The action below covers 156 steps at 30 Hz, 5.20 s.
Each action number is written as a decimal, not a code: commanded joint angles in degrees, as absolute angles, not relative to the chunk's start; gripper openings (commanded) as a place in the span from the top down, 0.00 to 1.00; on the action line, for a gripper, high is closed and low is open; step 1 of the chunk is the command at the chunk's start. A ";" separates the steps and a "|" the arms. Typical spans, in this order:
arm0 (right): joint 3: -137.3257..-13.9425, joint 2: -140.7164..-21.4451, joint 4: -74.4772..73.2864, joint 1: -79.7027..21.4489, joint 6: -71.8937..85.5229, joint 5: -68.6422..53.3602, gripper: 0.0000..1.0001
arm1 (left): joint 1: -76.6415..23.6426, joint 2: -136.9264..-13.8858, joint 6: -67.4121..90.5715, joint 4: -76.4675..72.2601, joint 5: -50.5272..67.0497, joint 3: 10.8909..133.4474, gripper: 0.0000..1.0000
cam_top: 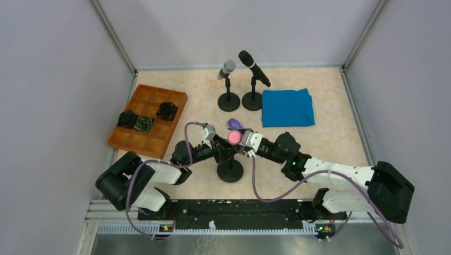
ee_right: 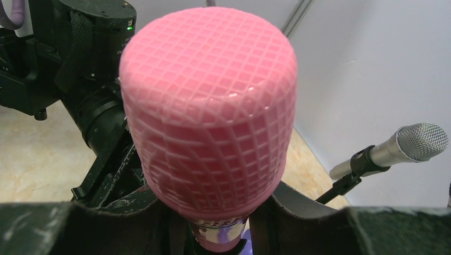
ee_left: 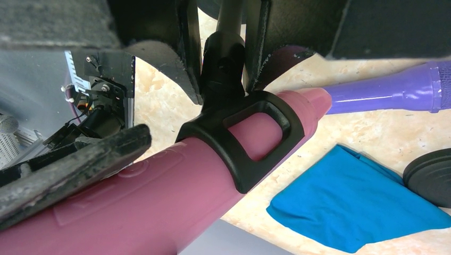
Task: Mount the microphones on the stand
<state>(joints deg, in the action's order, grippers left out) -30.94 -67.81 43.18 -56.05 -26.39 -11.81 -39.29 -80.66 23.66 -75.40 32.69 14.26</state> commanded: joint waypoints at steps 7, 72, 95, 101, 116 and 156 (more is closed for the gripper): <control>-27.60 -75.78 21.31 -52.98 -29.10 -4.62 1.00 | -41.31 -75.54 23.76 -84.81 41.48 15.38 1.00; -29.71 -77.66 18.49 -52.58 -28.30 -5.50 1.00 | -41.34 -70.15 22.41 -79.92 38.85 14.50 1.00; -39.25 -66.52 31.53 -58.83 -24.32 -7.74 0.37 | -41.31 -72.52 21.53 -76.48 33.70 13.45 1.00; -37.70 -59.63 33.16 -61.11 -24.97 -6.85 0.32 | -41.25 -72.00 21.62 -76.61 31.63 12.57 1.00; -24.99 -35.00 25.41 -61.61 -22.09 2.78 0.29 | -40.55 -58.54 15.22 -66.18 12.00 10.94 1.00; -23.39 -33.22 18.42 -61.96 -16.98 6.25 0.30 | -10.00 -109.04 13.02 -89.01 18.04 51.27 0.94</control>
<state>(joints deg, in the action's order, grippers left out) -21.04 -33.74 19.88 -61.39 -16.43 6.42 -10.55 -108.18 14.74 -78.32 16.97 45.41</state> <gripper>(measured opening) 0.700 0.346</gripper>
